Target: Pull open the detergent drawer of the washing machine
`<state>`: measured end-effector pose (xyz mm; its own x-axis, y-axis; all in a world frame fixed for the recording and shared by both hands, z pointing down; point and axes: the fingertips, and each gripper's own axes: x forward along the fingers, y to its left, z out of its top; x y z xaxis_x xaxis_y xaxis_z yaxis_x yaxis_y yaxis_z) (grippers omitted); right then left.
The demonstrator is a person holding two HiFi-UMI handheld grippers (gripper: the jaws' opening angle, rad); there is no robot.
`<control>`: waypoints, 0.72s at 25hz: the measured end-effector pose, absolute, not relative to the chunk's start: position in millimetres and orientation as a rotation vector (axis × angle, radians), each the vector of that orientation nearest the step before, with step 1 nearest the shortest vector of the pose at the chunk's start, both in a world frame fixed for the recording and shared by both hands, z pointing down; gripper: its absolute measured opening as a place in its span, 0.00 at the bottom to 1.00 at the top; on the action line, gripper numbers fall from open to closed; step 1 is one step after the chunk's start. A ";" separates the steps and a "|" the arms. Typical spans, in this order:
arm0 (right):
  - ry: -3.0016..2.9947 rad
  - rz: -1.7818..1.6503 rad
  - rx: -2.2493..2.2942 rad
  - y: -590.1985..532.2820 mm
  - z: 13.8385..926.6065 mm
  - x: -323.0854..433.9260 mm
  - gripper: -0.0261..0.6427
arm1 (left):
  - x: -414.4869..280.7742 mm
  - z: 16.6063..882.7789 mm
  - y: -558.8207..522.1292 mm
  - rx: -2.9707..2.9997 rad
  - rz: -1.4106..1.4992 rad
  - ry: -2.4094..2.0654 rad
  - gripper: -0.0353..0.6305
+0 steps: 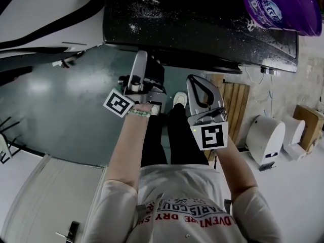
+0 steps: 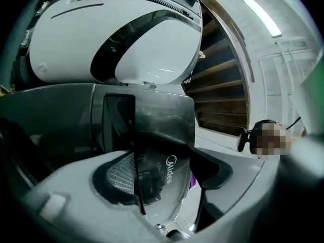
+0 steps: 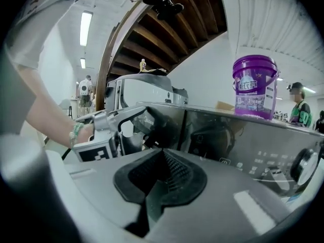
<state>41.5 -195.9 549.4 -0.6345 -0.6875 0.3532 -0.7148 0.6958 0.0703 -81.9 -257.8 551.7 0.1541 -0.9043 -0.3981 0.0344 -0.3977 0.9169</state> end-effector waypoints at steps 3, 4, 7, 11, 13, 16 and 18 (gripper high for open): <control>-2.557 0.108 1.136 -197.1 544.2 45.4 0.04 | -81.4 550.5 -237.3 1.582 -1.389 -0.857 0.52; -2.558 0.103 1.146 -197.3 542.8 46.3 0.04 | -81.3 550.0 -233.4 1.583 -1.388 -0.856 0.52; -2.559 0.105 1.187 -194.6 537.8 49.4 0.04 | -80.0 549.7 -227.8 1.578 -1.375 -0.853 0.53; -2.568 0.115 1.233 -187.4 530.2 50.6 0.04 | -80.0 548.9 -216.4 1.585 -1.370 -0.846 0.53; -2.568 0.113 1.246 -181.1 526.8 50.8 0.04 | -79.0 548.7 -208.1 1.588 -1.361 -0.838 0.53; -2.558 0.102 1.284 -171.4 519.0 53.6 0.04 | -76.6 548.9 -196.8 1.586 -1.345 -0.828 0.53; -2.554 0.103 1.310 -164.1 513.5 55.0 0.04 | -75.8 548.7 -190.6 1.588 -1.338 -0.824 0.53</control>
